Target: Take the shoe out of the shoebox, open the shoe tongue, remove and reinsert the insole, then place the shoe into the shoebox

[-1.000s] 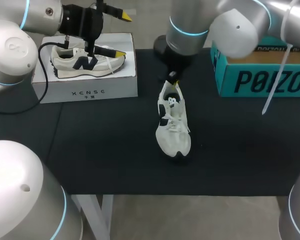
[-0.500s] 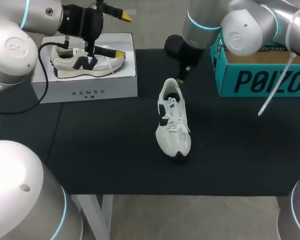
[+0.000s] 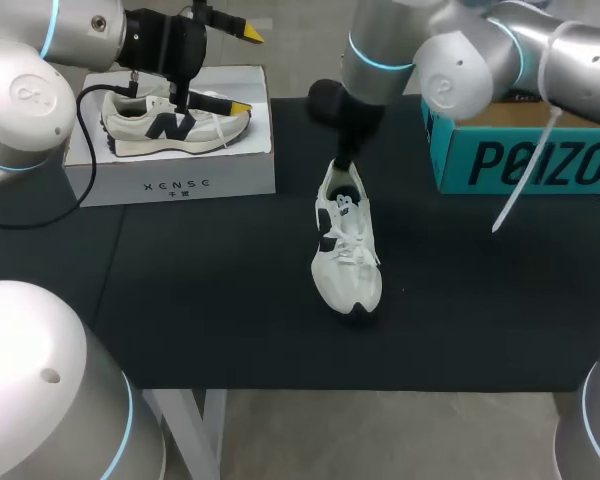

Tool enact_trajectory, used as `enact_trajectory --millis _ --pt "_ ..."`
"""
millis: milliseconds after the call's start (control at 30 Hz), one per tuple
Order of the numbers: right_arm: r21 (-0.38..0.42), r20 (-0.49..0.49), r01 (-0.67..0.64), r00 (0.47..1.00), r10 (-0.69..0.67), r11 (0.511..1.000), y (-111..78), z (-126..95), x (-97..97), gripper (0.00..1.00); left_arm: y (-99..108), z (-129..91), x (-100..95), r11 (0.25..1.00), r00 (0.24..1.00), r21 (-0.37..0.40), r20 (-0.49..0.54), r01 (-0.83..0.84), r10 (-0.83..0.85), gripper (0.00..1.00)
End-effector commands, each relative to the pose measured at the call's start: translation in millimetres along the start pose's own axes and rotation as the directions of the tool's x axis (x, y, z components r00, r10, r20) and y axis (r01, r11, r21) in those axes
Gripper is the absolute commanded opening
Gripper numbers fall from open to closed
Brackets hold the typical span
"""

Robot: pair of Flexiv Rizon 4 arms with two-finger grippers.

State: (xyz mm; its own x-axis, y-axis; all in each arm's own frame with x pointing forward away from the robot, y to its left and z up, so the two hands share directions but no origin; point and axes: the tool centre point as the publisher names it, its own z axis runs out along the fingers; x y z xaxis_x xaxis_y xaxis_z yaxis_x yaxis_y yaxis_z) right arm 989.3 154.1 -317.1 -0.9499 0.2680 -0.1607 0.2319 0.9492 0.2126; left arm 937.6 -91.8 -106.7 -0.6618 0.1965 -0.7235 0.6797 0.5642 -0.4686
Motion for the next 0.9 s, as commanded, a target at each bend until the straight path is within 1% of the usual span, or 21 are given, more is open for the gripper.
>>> enact_trajectory --millis 33,67,100,233,367,400,467,533,600,633,667,733,767,867,900 --pt "-0.006 -0.029 0.075 0.997 -0.076 0.997 0.7 7.3 -7.2 0.53 0.0 0.4 -0.5 1.0 1.0 -0.003 -0.003 -0.001 0.001 1.0" --pt "-0.001 -0.037 0.092 0.995 -0.092 0.996 1.3 8.6 -8.1 0.61 0.0 0.4 -0.5 1.0 1.0 -0.003 -0.003 -0.001 0.001 1.0" --pt "0.01 -0.033 0.102 0.994 -0.101 0.995 1.4 10.6 -10.0 0.62 0.0 0.4 -0.5 1.0 1.0 -0.003 -0.003 -0.001 0.001 1.0" --pt "0.031 -0.019 0.115 0.993 -0.115 0.993 1.7 12.4 -19.1 0.61 0.0 0.4 -0.5 1.0 1.0 -0.003 -0.003 -0.001 0.001 1.0" --pt "0.024 -0.006 0.103 0.995 -0.103 0.994 0.2 8.0 -27.2 0.6 0.0 0.4 -0.5 1.0 1.0 -0.003 -0.003 -0.001 0.001 1.0" --pt "0.024 -0.006 0.103 0.995 -0.103 0.994 -0.6 9.7 -28.2 0.62 0.0 0.4 -0.5 1.0 1.0 -0.003 -0.003 -0.001 0.001 1.0" --pt "0.034 -0.01 0.12 0.993 -0.12 0.992 -1.5 15.8 -27.6 0.64 0.0 0.4 -0.5 1.0 1.0 -0.003 -0.003 -0.001 0.001 1.0" --pt "0.04 -0.016 0.138 0.99 -0.137 0.99 -1.8 22.9 -25.9 0.62 0.0 0.4 -0.5 1.0 1.0 -0.003 -0.003 -0.001 0.001 1.0" --pt "0.062 -0.009 0.162 0.987 -0.162 0.985 -1.5 30.4 -24.0 0.67 0.0 0.4 -0.5 1.0 1.0 -0.003 -0.003 -0.001 0.001 1.0" --pt "0.066 -0.012 0.162 0.987 -0.161 0.985 -1.4 33.8 -24.0 0.75 0.0 0.4 -0.5 1.0 1.0 -0.003 -0.003 -0.001 0.001 1.0" --pt "0.075 -0.013 0.17 0.985 -0.169 0.983 -1.0 36.7 -24.0 0.76 0.0 0.4 -0.5 1.0 1.0 -0.003 -0.003 -0.001 0.001 1.0" --pt "0.094 -0.004 0.185 0.983 -0.185 0.978 -0.3 42.9 -23.9 0.75 0.0 0.4 -0.5 1.0 1.0 -0.003 -0.003 -0.001 0.001 1.0" --pt "0.093 -0.005 0.185 0.983 -0.185 0.978 -0.3 45.8 -24.3 0.76 0.0 0.4 -0.5 1.0 1.0 -0.003 -0.003 -0.001 0.001 1.0" --pt "0.105 0.003 0.192 0.981 -0.193 0.976 1.1 53.7 -25.2 0.73 0.0 0.4 -0.5 1.0 1.0 -0.003 -0.003 -0.001 0.001 1.0" --pt "0.109 0.005 0.191 0.981 -0.193 0.975 1.0 57.2 -26.0 0.75 0.0 0.4 -0.5 1.0 1.0 -0.003 -0.003 -0.001 0.001 1.0"
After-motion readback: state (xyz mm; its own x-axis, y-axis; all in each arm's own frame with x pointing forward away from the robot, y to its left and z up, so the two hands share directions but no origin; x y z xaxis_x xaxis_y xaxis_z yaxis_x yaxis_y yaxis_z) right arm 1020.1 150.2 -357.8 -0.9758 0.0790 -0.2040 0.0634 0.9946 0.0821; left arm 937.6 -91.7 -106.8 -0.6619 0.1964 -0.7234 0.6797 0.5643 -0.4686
